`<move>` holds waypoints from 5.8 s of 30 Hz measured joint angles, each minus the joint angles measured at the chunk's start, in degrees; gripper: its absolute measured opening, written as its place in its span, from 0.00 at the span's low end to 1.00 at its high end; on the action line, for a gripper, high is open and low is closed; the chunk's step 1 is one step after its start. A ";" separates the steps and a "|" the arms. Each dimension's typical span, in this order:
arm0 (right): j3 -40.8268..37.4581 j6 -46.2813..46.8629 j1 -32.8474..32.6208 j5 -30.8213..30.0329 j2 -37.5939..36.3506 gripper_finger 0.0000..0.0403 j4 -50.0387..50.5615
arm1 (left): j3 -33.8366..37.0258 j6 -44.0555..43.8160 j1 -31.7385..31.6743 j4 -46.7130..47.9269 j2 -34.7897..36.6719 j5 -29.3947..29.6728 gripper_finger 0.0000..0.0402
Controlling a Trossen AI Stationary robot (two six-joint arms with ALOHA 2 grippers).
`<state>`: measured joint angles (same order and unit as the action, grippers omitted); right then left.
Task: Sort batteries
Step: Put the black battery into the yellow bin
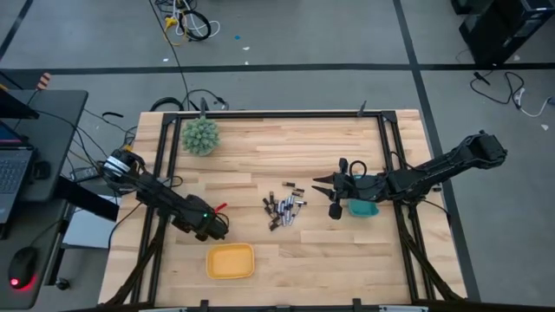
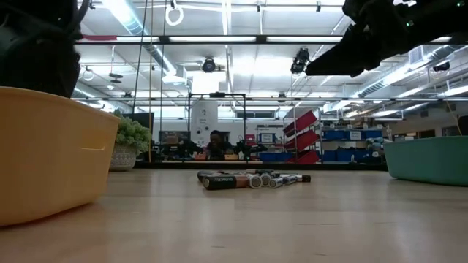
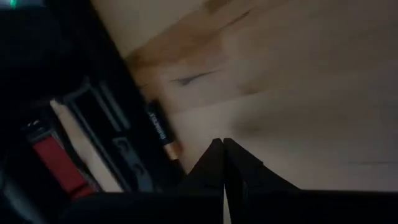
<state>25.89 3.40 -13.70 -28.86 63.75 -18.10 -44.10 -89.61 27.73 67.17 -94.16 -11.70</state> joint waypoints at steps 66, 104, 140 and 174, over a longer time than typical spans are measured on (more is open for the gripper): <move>-0.02 -0.59 3.43 1.53 0.00 0.22 -3.11 | 2.07 2.22 -0.38 4.53 -9.15 -4.40 0.00; -0.02 -2.10 3.43 1.54 0.02 0.22 -4.73 | -0.70 6.95 -1.46 8.22 -4.14 0.24 0.00; -0.02 -1.47 3.43 1.53 0.02 0.22 -4.55 | 3.04 4.97 -1.10 5.60 -4.56 -0.14 0.00; -0.02 0.96 3.32 4.52 0.02 0.22 -3.99 | 3.43 -2.07 2.31 3.02 -8.18 1.13 0.00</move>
<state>25.87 4.36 -10.37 -24.34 63.77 -22.10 -40.66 -91.68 30.04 70.19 -102.35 -10.57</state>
